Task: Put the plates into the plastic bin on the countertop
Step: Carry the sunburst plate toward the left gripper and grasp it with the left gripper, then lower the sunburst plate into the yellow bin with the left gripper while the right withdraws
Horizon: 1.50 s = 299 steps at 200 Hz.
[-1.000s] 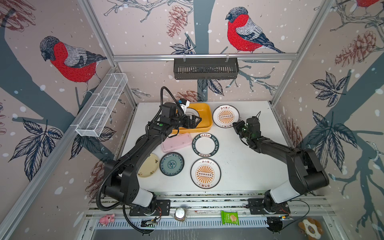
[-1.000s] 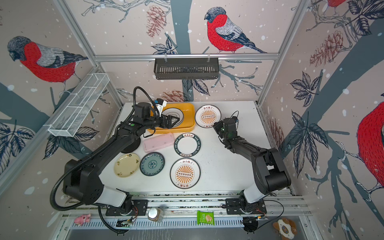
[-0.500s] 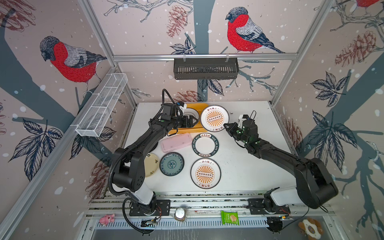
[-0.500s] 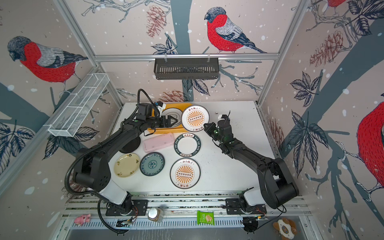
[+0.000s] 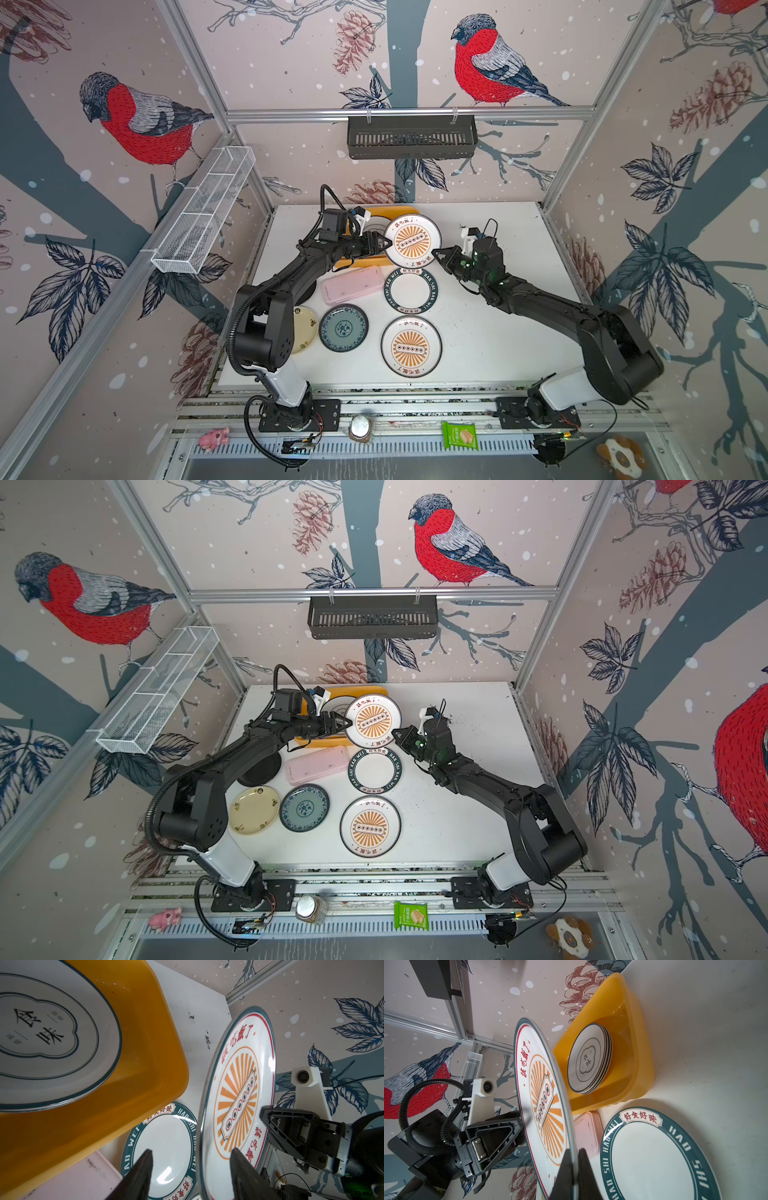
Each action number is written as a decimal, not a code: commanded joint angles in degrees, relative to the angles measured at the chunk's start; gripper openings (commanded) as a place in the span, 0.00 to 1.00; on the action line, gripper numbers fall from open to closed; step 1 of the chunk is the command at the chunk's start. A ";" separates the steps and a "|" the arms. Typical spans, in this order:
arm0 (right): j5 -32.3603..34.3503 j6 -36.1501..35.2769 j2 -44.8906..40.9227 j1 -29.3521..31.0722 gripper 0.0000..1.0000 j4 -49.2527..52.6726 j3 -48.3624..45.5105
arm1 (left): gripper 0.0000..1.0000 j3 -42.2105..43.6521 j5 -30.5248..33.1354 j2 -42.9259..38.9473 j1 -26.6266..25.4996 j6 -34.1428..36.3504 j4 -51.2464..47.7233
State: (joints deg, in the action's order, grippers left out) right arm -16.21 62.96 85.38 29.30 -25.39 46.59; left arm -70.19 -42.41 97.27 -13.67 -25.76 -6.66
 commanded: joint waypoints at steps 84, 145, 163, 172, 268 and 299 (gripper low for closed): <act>0.41 -1.52 -0.47 1.20 0.25 -2.64 0.71 | 0.07 0.79 -3.73 0.04 0.84 -3.62 4.76; 4.02 -3.47 -2.99 1.46 0.70 -1.65 -0.57 | 0.07 1.05 -4.17 -0.03 2.45 -4.87 5.42; 5.31 -3.98 -4.01 1.48 0.76 -0.86 -0.97 | 0.07 1.18 -4.17 -0.16 3.19 -5.18 5.47; 5.88 -4.41 -4.56 1.49 0.79 -0.57 -1.09 | 0.07 1.14 -4.17 -0.19 3.54 -5.30 5.58; 15.82 -6.20 -12.70 2.61 0.97 2.24 -5.38 | 0.09 1.34 -1.13 1.84 10.78 -5.97 4.12; 18.14 -8.05 -14.74 3.12 1.00 2.15 -5.99 | 0.08 1.25 -0.59 3.73 13.65 -6.64 4.80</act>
State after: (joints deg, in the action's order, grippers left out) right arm -1.23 57.45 72.34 32.18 -22.94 40.75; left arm -68.82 -43.44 99.98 -1.45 -31.92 -4.29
